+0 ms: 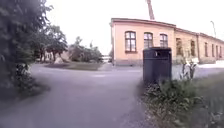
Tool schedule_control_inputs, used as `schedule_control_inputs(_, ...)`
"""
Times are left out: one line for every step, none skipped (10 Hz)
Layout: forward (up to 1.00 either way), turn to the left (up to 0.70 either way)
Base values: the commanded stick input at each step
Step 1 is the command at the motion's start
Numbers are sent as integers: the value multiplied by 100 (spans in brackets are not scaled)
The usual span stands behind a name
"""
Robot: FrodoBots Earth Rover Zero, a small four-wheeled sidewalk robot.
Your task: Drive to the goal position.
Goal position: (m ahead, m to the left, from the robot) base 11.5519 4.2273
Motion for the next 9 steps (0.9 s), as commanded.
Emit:
schedule_control_inputs(44,17)
schedule_control_inputs(44,27)
schedule_control_inputs(44,27)
schedule_control_inputs(44,26)
schedule_control_inputs(44,12)
schedule_control_inputs(44,2)
schedule_control_inputs(44,2)
schedule_control_inputs(44,14)
schedule_control_inputs(44,27)
